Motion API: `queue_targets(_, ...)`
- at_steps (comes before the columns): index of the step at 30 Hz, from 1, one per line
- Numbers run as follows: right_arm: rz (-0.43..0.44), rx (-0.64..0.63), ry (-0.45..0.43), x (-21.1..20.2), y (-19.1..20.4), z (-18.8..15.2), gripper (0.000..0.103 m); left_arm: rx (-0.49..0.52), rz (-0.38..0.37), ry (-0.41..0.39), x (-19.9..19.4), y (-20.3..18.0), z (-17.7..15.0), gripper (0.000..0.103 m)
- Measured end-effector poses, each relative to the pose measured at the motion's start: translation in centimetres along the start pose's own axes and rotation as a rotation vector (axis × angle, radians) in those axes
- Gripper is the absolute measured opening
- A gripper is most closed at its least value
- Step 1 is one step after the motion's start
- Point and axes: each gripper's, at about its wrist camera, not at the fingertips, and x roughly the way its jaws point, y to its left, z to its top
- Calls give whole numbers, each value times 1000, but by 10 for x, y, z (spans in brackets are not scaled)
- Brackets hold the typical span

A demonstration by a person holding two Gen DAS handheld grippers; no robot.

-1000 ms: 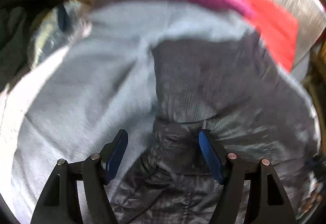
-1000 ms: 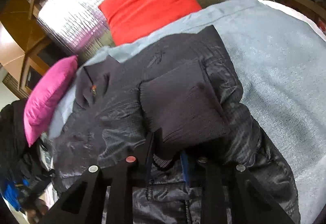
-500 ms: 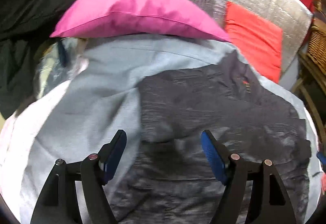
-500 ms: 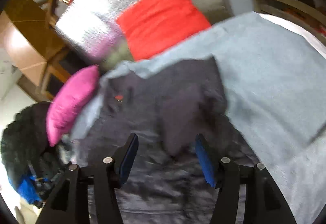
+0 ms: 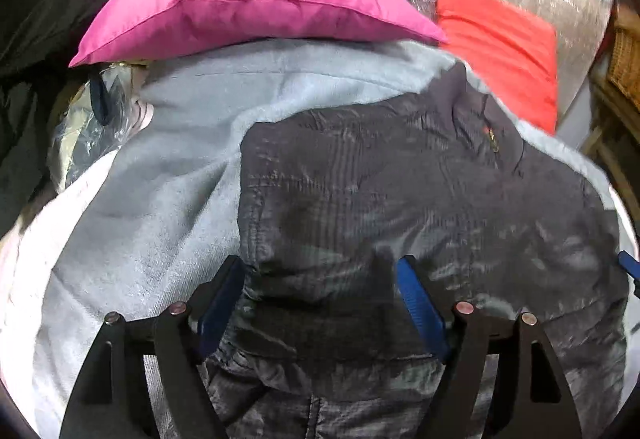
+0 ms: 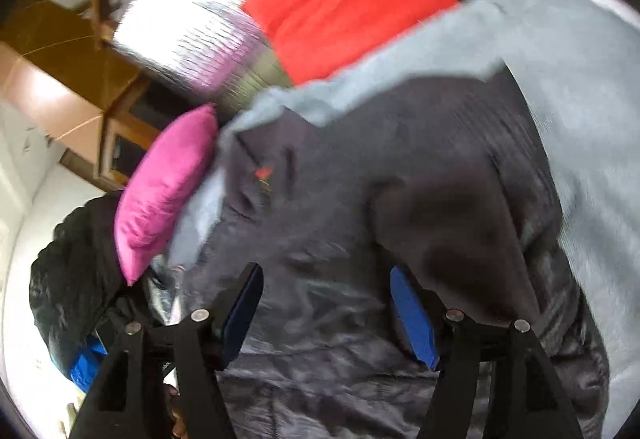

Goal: Fold large clothes

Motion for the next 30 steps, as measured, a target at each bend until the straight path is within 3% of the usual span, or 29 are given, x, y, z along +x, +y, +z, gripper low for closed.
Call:
queue_targets(2,-9,-13,-16,3,3,4,76,26,29,84,20,1,-4,80)
queue_targets(5,-118,22,87,35,-18,0,76,42,60,61,22,-1,-7,81)
queue_targets(8,-107,2,54,27,-11,-2,76,33,28,-11,1,-1,-6,81)
queue_targets(11,-41,-54,11,11,16,-1,76,14,-14,-71,-16,-1,-6,81)
queue_targets(13,12,-94,14,14,32,-4,76,13,-31,-21,-6,-4,-11,81)
queue_targets(15,-12,-122,66,31,34,-12,77,22,3,40,12,-7,-19,81)
queue_targets(18,-74,-71,172,63,13,-25,77,66,48,31,11,-13,-18,81)
queue_targets(23,-49,-122,117,38,35,-21,76,62,2,-47,-17,-11,-14,81)
queue_targets(26,-17,-172,104,32,42,-23,79,57,17,67,9,-9,-20,82)
queue_targets(28,-97,-143,167,56,30,-28,80,42,17,60,12,-5,-22,82)
queue_targets(30,-69,-104,181,60,21,-29,80,48,7,23,-3,-6,-20,82)
